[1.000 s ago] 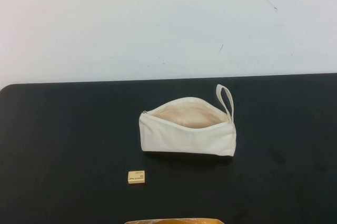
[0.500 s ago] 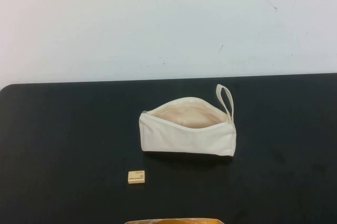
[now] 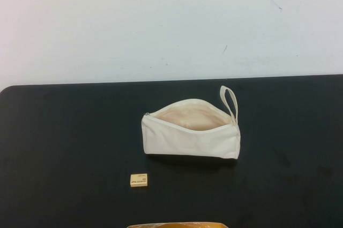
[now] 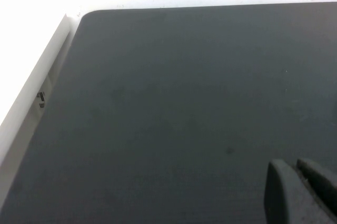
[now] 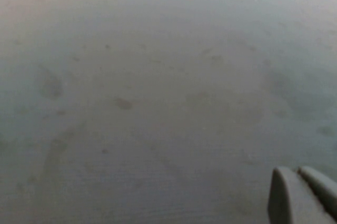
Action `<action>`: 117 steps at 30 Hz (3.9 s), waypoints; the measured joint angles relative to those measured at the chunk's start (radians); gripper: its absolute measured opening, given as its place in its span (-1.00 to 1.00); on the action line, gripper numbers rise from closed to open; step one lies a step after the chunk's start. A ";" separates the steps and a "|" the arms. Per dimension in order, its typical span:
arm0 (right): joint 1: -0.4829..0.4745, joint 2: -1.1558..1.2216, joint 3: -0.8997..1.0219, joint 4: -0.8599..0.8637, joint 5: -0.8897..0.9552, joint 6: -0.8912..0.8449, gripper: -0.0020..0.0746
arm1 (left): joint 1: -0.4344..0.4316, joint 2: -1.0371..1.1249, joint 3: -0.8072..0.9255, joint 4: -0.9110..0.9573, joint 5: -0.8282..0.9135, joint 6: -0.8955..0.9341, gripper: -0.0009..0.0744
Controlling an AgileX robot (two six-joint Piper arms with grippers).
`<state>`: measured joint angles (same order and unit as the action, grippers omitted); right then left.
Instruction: Put eraser into pencil case
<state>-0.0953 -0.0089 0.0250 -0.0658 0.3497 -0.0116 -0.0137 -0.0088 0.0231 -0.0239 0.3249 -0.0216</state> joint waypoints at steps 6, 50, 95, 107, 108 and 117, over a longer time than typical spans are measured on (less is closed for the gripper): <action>0.000 0.000 0.000 0.000 0.000 0.000 -0.95 | 0.000 0.000 0.000 0.000 0.000 0.000 -0.98; 0.000 0.000 0.000 0.000 0.000 0.000 -0.95 | 0.000 0.000 0.000 0.102 0.000 0.000 -0.98; 0.000 0.000 0.000 0.000 0.000 0.000 -0.95 | 0.000 0.767 -0.704 -0.279 0.439 0.222 -0.98; 0.000 0.000 0.000 0.000 0.000 0.000 -0.95 | -0.342 1.308 -0.955 -0.002 0.454 0.076 -0.98; 0.000 0.000 0.000 0.000 0.000 0.000 -0.95 | -0.364 1.344 -0.971 0.024 0.454 0.041 -0.98; 0.000 0.000 0.000 0.000 0.000 0.000 -0.95 | -0.462 1.613 -1.100 0.047 0.421 -0.065 -0.31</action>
<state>-0.0953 -0.0089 0.0250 -0.0658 0.3497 -0.0116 -0.4757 1.6046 -1.0772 0.0234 0.7455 -0.0864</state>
